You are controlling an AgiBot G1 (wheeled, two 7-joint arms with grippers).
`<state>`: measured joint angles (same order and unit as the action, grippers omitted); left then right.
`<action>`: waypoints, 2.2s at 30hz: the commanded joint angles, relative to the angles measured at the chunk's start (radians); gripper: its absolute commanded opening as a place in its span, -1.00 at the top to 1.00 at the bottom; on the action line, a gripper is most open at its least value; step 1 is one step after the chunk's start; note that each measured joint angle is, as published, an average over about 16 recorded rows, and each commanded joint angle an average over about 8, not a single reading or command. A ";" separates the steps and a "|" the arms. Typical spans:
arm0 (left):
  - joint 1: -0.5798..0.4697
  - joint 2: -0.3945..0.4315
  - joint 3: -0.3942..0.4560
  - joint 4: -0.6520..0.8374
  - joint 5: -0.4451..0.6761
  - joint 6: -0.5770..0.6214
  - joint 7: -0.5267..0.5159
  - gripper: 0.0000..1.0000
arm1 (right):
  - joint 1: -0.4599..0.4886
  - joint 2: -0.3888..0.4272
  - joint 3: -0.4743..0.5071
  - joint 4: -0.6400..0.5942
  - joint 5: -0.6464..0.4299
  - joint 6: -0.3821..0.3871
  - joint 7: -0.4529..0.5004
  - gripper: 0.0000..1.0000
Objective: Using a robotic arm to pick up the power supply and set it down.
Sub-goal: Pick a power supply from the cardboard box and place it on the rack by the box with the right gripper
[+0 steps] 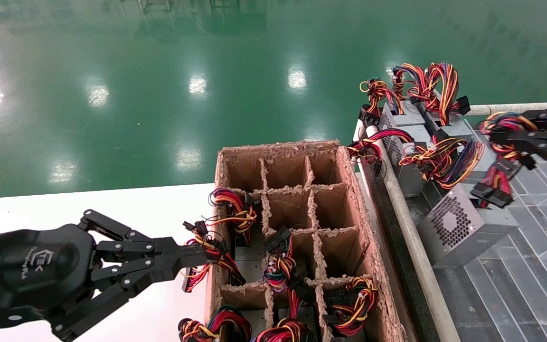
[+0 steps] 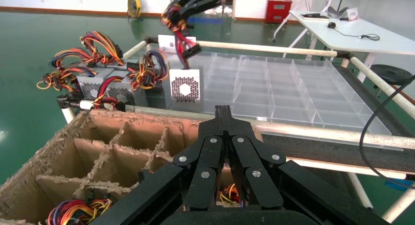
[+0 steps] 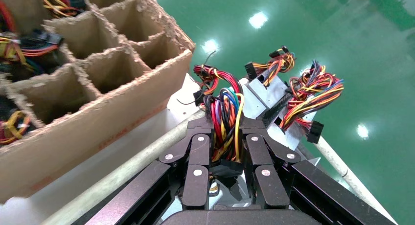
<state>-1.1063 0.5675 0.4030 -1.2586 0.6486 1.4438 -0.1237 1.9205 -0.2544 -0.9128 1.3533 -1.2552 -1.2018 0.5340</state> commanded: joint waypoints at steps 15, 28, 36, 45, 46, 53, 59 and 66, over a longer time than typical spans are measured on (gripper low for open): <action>0.000 0.000 0.000 0.000 0.000 0.000 0.000 1.00 | -0.183 -0.170 -0.059 -0.004 -0.155 0.501 0.096 1.00; 0.000 0.000 0.000 0.000 0.000 0.000 0.000 1.00 | -0.216 -0.182 -0.077 0.005 -0.172 0.534 0.128 1.00; 0.000 0.000 0.000 0.000 0.000 0.000 0.000 1.00 | -0.206 -0.130 -0.066 0.008 -0.151 0.513 0.151 1.00; 0.000 0.000 0.000 0.000 0.000 0.000 0.000 1.00 | -0.225 -0.151 -0.069 0.009 -0.103 0.494 0.140 1.00; 0.000 0.000 0.000 0.000 0.000 0.000 0.000 1.00 | -0.227 -0.153 -0.068 0.009 -0.099 0.494 0.138 1.00; 0.000 0.000 0.000 0.000 0.000 0.000 0.000 1.00 | -0.234 -0.157 -0.061 0.008 -0.068 0.498 0.129 1.00; 0.000 0.000 0.000 0.000 0.000 0.000 0.000 1.00 | -0.244 -0.163 -0.060 0.008 -0.053 0.501 0.116 1.00; 0.000 0.000 0.000 0.000 0.000 0.000 0.000 1.00 | -0.245 -0.170 -0.061 0.008 -0.043 0.482 0.094 -0.21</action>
<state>-1.1064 0.5675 0.4033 -1.2586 0.6484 1.4437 -0.1236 1.6747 -0.4237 -0.9724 1.3617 -1.2957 -0.7187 0.6278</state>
